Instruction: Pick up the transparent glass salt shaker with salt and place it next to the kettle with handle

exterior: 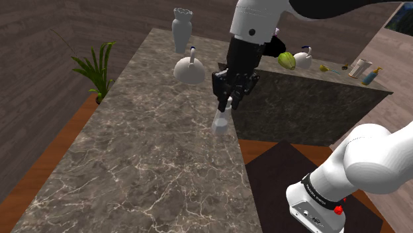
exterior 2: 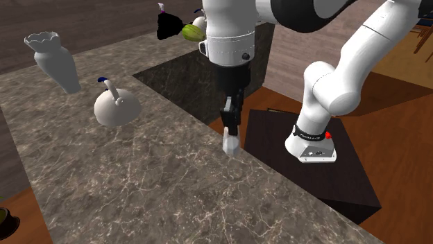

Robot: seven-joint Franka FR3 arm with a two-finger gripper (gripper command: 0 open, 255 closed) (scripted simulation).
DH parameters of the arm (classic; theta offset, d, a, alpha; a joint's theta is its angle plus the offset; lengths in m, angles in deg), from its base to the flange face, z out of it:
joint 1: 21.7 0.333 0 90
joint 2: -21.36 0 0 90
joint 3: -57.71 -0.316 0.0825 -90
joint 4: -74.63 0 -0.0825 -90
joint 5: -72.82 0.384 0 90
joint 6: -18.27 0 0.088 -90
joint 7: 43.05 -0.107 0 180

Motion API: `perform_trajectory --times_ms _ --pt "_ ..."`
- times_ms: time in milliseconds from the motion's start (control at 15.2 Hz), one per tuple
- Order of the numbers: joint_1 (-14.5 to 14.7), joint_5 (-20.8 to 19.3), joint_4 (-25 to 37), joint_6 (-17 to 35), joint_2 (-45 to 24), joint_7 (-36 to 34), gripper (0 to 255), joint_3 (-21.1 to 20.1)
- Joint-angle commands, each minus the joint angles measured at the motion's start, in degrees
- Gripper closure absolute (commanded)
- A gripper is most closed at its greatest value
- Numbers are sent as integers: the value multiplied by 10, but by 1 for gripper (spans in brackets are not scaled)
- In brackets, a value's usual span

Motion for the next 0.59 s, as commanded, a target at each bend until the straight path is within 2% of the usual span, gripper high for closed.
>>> perform_trajectory --times_ms 0,528 --pt "-1 -2 14 -14 0 -1 255 2" --pt "-4 -8 78 -74 -4 -11 255 10"
